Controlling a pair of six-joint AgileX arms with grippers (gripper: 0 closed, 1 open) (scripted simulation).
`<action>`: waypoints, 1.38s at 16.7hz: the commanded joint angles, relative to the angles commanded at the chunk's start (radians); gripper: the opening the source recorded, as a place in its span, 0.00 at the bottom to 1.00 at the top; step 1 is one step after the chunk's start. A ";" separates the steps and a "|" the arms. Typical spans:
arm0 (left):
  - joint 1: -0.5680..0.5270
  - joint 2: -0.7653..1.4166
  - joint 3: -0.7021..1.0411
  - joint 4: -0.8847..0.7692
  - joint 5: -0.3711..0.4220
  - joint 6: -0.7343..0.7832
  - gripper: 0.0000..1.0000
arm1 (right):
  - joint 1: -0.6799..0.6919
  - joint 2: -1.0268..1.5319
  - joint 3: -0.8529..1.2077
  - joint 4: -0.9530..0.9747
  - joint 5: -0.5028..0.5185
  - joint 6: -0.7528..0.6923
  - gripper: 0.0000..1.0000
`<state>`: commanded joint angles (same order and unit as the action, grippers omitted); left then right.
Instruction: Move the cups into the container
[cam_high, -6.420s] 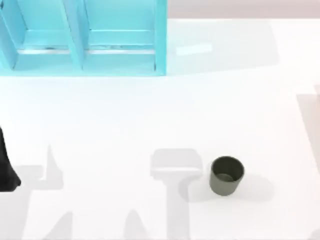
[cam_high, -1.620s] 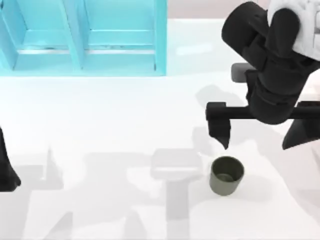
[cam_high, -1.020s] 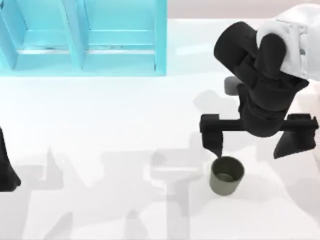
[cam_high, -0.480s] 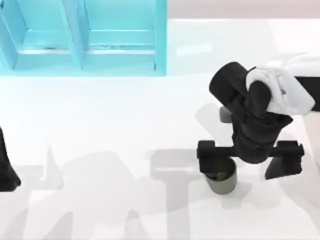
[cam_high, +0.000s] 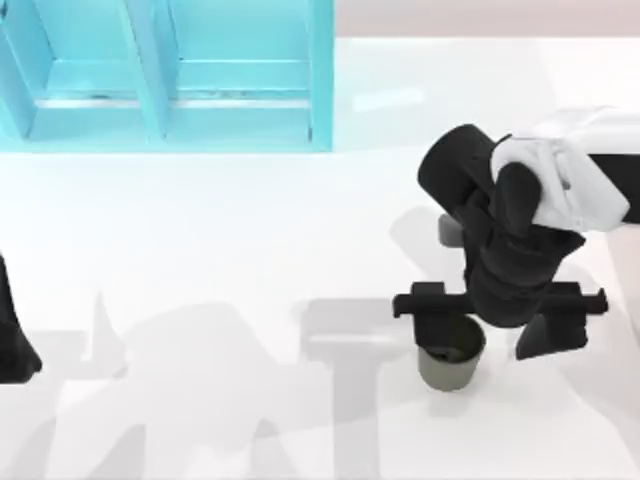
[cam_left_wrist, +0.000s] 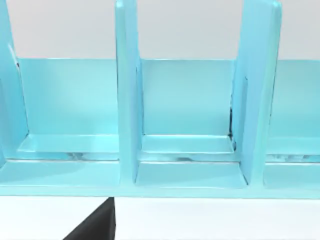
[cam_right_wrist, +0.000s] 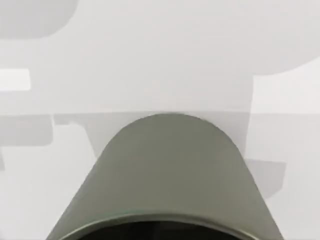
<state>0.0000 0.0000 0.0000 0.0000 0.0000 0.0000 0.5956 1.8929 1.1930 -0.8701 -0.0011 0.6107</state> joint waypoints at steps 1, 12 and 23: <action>0.000 0.000 0.000 0.000 0.000 0.000 1.00 | 0.000 0.000 0.000 0.000 0.000 0.000 0.47; 0.000 0.000 0.000 0.000 0.000 0.000 1.00 | 0.000 0.000 0.000 0.000 0.000 0.000 0.00; 0.000 0.000 0.000 0.000 0.000 0.000 1.00 | -0.158 -0.142 0.048 -0.206 -0.002 -0.158 0.00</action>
<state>0.0000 0.0000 0.0000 0.0000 0.0000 0.0000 0.4373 1.7508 1.2405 -1.0765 -0.0029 0.4528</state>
